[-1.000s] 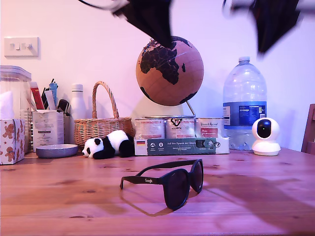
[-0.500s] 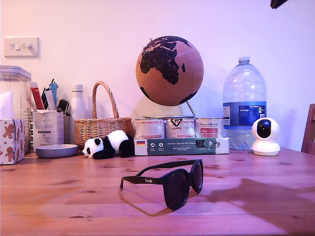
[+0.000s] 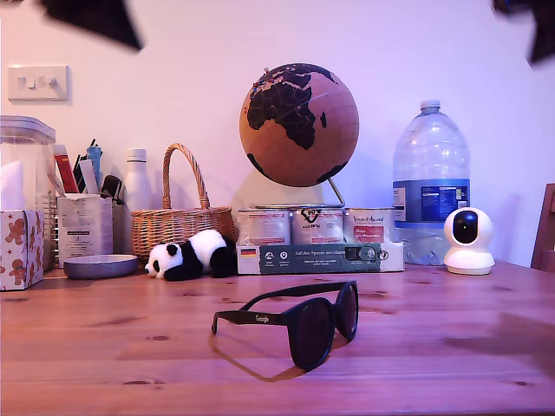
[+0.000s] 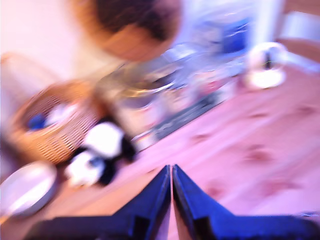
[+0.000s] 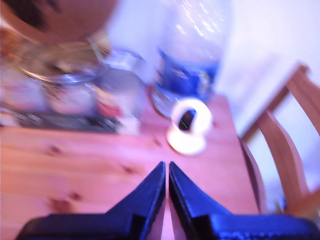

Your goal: Pick up the sunglasses and open them, then place them back on the table

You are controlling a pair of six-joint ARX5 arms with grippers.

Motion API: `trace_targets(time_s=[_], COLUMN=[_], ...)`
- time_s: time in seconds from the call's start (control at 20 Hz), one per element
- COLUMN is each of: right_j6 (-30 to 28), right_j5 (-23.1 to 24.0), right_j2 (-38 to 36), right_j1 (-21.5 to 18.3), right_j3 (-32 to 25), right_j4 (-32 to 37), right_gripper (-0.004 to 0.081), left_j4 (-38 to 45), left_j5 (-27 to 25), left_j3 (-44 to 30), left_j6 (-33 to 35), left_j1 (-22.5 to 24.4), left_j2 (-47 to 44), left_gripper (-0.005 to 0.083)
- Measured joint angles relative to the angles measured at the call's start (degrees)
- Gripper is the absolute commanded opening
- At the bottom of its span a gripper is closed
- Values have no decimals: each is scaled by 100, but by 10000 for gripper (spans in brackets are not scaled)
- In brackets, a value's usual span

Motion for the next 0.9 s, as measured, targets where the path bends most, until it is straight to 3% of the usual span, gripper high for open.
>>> trace_targets(time_s=[0.25,0.6,0.9], right_j6=[4,151,201], right_j5=[-822,-1099,-1104], right_j2=[-190,-1600,-3008], right_j1=[-485,-114,94], right_j3=[-623,-1665,-1851], right_j4=[280,188,-533], right_gripper=[-10,-10,-10], left_j4=[361,496,-149], left_j5=[654,1198,1200], left_j3=[-1169,-2317,-2662], left_j6=[-50,-238,-337], left_j1=[763,584,356], left_j2=[-638,-2295,-3534], left_gripper=[-21,-21,-21])
